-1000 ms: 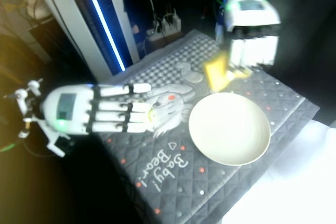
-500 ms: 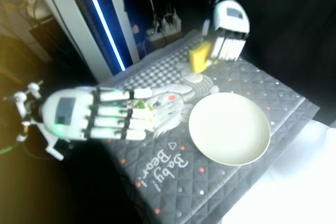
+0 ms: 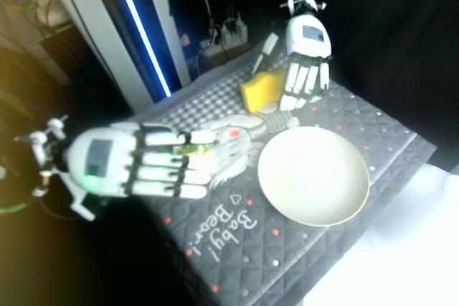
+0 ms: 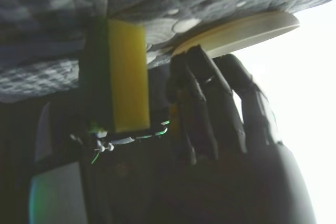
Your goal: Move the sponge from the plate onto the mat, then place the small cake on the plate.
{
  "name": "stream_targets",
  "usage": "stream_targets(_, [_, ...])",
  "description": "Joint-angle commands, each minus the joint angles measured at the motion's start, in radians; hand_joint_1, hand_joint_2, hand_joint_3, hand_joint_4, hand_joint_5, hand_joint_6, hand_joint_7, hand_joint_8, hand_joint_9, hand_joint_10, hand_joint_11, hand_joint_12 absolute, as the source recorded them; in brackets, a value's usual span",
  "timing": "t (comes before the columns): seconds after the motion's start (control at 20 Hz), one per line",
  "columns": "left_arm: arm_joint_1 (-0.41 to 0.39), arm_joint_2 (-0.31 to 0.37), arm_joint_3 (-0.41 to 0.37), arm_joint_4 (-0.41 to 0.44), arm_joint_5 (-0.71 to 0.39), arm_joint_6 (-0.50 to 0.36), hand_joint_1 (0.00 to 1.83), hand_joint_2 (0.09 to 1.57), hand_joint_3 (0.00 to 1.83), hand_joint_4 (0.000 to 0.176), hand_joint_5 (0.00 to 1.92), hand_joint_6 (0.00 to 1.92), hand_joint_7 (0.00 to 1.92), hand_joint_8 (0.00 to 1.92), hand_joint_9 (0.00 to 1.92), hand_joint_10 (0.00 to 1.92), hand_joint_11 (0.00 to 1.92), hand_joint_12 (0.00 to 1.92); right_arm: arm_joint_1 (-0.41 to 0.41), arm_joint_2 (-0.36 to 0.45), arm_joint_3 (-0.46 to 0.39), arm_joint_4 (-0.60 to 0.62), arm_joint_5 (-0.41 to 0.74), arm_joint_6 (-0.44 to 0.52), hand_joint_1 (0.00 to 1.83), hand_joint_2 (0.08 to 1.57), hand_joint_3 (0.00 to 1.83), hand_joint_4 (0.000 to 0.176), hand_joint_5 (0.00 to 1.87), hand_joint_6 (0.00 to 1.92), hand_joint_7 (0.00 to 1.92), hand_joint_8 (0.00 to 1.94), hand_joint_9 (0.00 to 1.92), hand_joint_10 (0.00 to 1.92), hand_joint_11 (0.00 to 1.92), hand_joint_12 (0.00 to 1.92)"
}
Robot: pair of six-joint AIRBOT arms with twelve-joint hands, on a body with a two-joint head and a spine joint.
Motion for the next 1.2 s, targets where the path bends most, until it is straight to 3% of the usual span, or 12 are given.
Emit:
stream_targets(0.0, [0.000,0.013,-0.007,-0.018,-0.184,-0.010,0.77,0.79,0.00,0.029,0.41,0.00,0.56,0.00,0.24,0.87,0.00,1.60,0.015,0.000,0.004,0.018,0.106,0.004,0.77,0.89,0.00,0.176,0.00,0.00,0.00,0.00,0.00,0.00,0.00,0.00])
stream_targets(0.05, [0.016,0.031,-0.020,-0.026,-0.254,-0.035,0.84,0.79,0.00,0.000,0.40,0.00,0.52,0.00,0.40,0.46,0.14,1.24,0.020,-0.008,0.004,-0.002,0.083,0.006,0.75,0.89,0.00,0.176,0.00,0.00,0.00,0.00,0.00,0.00,0.03,0.01])
stream_targets(0.1, [0.029,0.042,-0.022,-0.032,-0.305,-0.063,0.79,0.81,0.00,0.000,0.34,0.00,0.48,0.00,0.41,0.35,0.13,1.08,0.025,-0.015,0.005,-0.021,0.065,0.011,0.74,0.92,0.00,0.176,0.00,0.00,0.00,0.00,0.00,0.00,0.04,0.02])
stream_targets(0.2, [0.057,0.066,-0.031,-0.065,-0.423,-0.096,0.81,0.81,0.00,0.000,0.33,0.00,0.45,0.00,0.41,0.31,0.05,1.21,0.042,-0.041,0.021,-0.076,0.017,0.047,0.78,0.89,0.00,0.176,0.00,0.00,0.02,0.01,0.05,0.02,0.17,0.08])
stream_targets(0.3, [0.077,0.084,-0.041,-0.093,-0.500,-0.095,0.81,0.81,0.00,0.000,0.37,0.00,0.48,0.01,0.37,0.47,0.06,1.39,0.055,-0.063,0.040,-0.118,-0.029,0.077,0.78,0.87,0.00,0.176,0.00,0.00,0.07,0.00,0.14,0.00,0.11,0.47])
stream_targets(0.45, [0.099,0.092,-0.049,-0.125,-0.576,-0.095,0.85,0.84,0.00,0.000,0.40,0.00,0.52,0.02,0.16,1.02,0.02,1.61,0.059,-0.070,0.047,-0.159,-0.092,0.085,0.94,0.86,0.00,0.145,0.07,0.00,0.15,0.00,0.23,0.00,0.03,0.90])
stream_targets(0.55, [0.109,0.092,-0.051,-0.137,-0.588,-0.095,0.85,0.82,0.00,0.000,0.39,0.00,0.51,0.01,0.17,0.97,0.07,1.45,0.059,-0.073,0.053,-0.166,-0.118,0.085,1.21,0.96,0.00,0.009,0.45,0.01,0.48,0.02,0.60,0.05,0.35,0.93])
stream_targets(0.6, [0.116,0.092,-0.052,-0.143,-0.590,-0.097,0.86,0.82,0.00,0.000,0.41,0.01,0.52,0.02,0.21,0.94,0.12,1.42,0.061,-0.077,0.059,-0.168,-0.130,0.086,1.44,1.05,0.00,0.000,0.82,0.02,0.87,0.69,0.93,0.90,0.63,1.10])
stream_targets(0.65, [0.118,0.091,-0.052,-0.144,-0.590,-0.102,0.86,0.82,0.00,0.000,0.41,0.01,0.53,0.02,0.22,0.94,0.14,1.42,0.064,-0.079,0.063,-0.170,-0.135,0.086,1.40,1.08,0.01,0.000,0.97,0.46,1.01,0.87,1.02,1.14,0.80,1.12])
stream_targets(0.8, [0.126,0.091,-0.052,-0.148,-0.594,-0.114,0.89,0.83,0.00,0.000,0.43,0.00,0.55,0.03,0.26,0.90,0.17,1.35,0.085,-0.080,0.071,-0.184,-0.144,0.086,1.38,1.12,0.00,0.000,0.89,0.94,1.00,0.90,0.95,1.27,0.85,1.17])
stream_targets(0.95, [0.134,0.090,-0.052,-0.152,-0.596,-0.119,0.87,0.84,0.00,0.000,0.42,0.00,0.54,0.03,0.27,0.87,0.18,1.35,0.126,-0.080,0.082,-0.217,-0.163,0.086,1.39,1.09,0.00,0.000,0.94,0.98,1.07,0.71,1.01,1.13,0.81,1.10])
stream_targets(1.15, [0.143,0.089,-0.052,-0.156,-0.599,-0.122,0.89,0.84,0.00,0.000,0.44,0.00,0.54,0.02,0.29,0.81,0.18,1.26,0.244,-0.080,0.105,-0.281,-0.176,0.086,1.39,1.07,0.00,0.000,1.08,0.61,1.15,0.69,0.98,1.22,0.77,1.25])
